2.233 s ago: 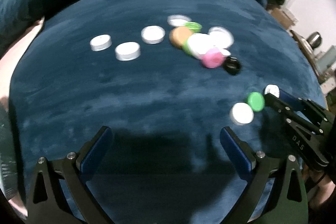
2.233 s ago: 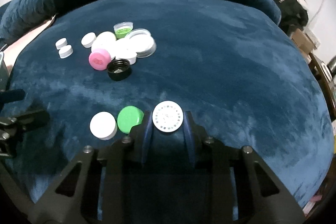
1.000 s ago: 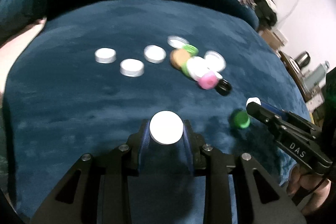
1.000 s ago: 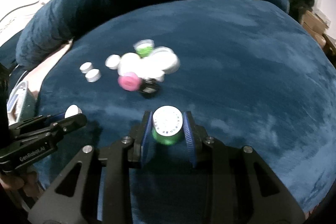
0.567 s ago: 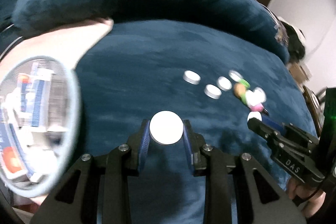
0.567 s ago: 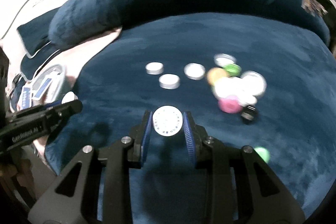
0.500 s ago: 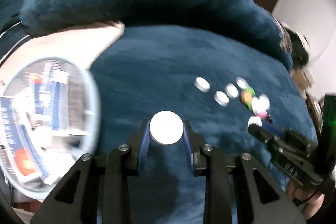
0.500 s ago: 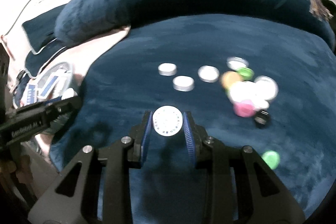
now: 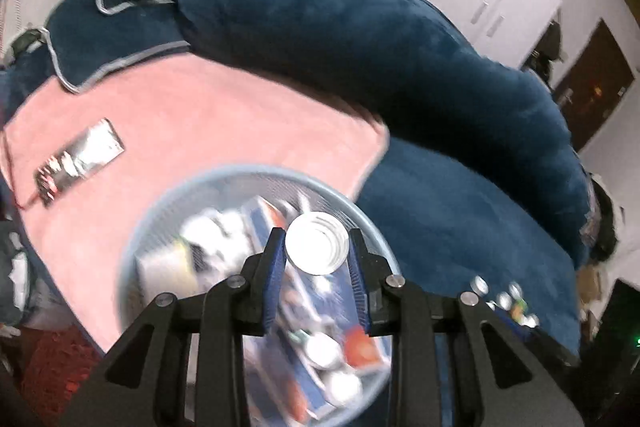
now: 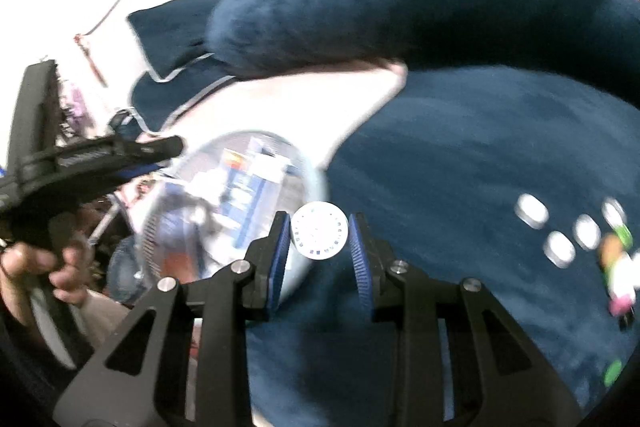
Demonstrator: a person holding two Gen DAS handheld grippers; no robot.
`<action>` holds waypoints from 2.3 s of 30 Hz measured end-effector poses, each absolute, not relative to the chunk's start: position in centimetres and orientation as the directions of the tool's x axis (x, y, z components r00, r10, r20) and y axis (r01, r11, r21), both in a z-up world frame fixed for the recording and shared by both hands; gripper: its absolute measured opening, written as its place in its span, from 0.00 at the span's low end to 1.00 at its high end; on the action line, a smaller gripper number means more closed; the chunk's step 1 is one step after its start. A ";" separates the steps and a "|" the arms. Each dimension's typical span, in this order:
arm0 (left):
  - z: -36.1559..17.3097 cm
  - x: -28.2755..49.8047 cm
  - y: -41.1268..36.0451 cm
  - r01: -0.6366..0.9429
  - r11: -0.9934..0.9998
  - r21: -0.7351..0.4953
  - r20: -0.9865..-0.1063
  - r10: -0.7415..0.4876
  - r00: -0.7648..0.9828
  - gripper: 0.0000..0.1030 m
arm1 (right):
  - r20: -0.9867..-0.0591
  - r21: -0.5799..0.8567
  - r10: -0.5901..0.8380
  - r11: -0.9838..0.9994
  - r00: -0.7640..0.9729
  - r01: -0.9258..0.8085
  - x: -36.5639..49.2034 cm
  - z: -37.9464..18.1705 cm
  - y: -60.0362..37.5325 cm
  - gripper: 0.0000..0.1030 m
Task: Organize objects
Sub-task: 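Carry both caps over the blue basket and open both grippers, then move both open grippers back over the remaining caps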
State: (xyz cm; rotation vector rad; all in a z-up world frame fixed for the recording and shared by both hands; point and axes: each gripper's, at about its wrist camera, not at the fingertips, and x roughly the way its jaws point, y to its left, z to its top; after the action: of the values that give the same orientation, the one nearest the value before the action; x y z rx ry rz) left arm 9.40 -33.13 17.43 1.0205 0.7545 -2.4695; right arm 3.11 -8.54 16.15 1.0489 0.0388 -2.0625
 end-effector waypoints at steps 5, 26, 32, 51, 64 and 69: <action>15.9 9.5 -36.7 0.584 -0.732 -0.351 -0.756 -0.146 -0.637 0.30 | -0.665 0.363 -0.703 -0.601 -0.253 0.712 3.1 18.3 -14.9 0.30; 15.4 11.7 -37.6 0.673 -0.681 -0.289 -0.763 -0.261 -0.592 0.99 | -0.688 0.380 -0.657 -0.688 -0.308 0.618 0.9 18.7 -15.0 1.00; 16.2 10.6 -35.3 0.639 -0.728 -0.249 -0.757 -0.265 -0.597 0.99 | -0.692 0.353 -0.627 -0.727 -0.359 0.589 -0.3 19.1 -12.5 1.00; 16.7 5.1 -23.7 0.446 -0.881 -0.158 -0.779 -0.166 -0.605 0.99 | -0.720 0.245 -0.511 -0.821 -0.471 0.516 -2.0 18.5 -1.8 1.00; 15.1 0.6 -11.3 0.177 -0.982 -0.072 -0.813 -0.045 -0.580 0.99 | -0.771 0.128 -0.327 -0.920 -0.546 0.370 -2.2 15.4 13.6 1.00; 14.1 -1.2 -7.6 0.105 -0.991 -0.086 -0.832 0.014 -0.554 0.99 | -0.784 0.126 -0.252 -0.959 -0.567 0.252 -1.4 12.6 19.7 1.00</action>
State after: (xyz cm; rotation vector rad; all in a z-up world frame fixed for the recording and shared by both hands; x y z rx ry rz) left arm -1.16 -7.59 14.06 1.4574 0.1942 -2.7175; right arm -1.38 19.72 12.65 1.2785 0.0005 -2.5538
